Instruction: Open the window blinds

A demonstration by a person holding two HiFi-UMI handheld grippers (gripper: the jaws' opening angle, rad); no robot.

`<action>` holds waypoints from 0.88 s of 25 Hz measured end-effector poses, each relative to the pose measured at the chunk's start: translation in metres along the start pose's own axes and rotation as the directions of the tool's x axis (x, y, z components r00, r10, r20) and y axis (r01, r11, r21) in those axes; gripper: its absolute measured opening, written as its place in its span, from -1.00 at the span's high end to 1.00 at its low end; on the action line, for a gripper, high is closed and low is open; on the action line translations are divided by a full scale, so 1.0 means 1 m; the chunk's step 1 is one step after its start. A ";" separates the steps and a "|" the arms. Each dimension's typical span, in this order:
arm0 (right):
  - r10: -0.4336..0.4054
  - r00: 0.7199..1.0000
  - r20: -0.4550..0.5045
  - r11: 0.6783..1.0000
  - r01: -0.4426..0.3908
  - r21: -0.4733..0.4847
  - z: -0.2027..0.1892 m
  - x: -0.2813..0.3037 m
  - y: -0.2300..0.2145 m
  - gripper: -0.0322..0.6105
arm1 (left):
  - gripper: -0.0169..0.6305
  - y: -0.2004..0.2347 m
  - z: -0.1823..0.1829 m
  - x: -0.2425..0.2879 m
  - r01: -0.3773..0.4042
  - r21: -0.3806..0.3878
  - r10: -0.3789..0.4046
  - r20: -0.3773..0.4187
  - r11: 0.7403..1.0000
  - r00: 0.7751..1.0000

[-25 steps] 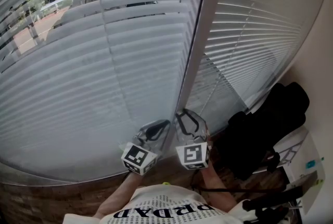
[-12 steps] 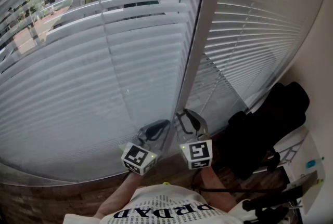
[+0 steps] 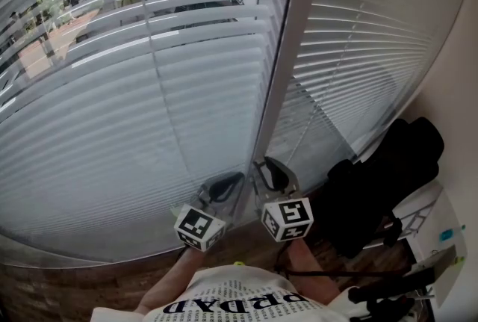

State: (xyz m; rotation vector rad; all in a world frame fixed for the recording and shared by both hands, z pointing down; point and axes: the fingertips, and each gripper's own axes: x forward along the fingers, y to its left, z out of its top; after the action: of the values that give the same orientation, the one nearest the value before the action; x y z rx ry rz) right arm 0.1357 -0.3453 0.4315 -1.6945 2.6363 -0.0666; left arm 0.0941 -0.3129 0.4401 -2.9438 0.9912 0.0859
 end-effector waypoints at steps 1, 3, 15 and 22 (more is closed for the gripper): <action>0.004 1.000 0.001 1.000 -0.004 0.028 0.000 0.000 -0.001 0.48 | 0.97 0.000 0.000 0.000 0.000 0.000 0.000 0.000 1.000 1.000; 0.008 1.000 0.004 0.998 -0.008 0.062 -0.001 -0.001 -0.001 0.48 | 0.97 -0.001 0.000 0.000 0.001 0.001 -0.001 0.000 1.000 1.000; 0.032 0.999 0.028 0.962 -0.038 0.272 -0.003 0.000 -0.003 0.48 | 0.97 -0.001 -0.001 0.000 0.003 0.000 -0.003 0.002 1.000 1.000; 0.037 0.998 0.050 0.933 -0.052 0.355 -0.001 -0.001 -0.005 0.48 | 0.97 -0.001 0.001 0.001 0.003 0.006 -0.004 0.003 1.000 1.000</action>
State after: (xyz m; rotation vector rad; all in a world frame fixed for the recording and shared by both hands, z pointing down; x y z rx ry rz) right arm 0.1402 -0.3466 0.4327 -1.4969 2.4405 -0.4721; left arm 0.0952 -0.3127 0.4392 -2.9388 0.9841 0.0876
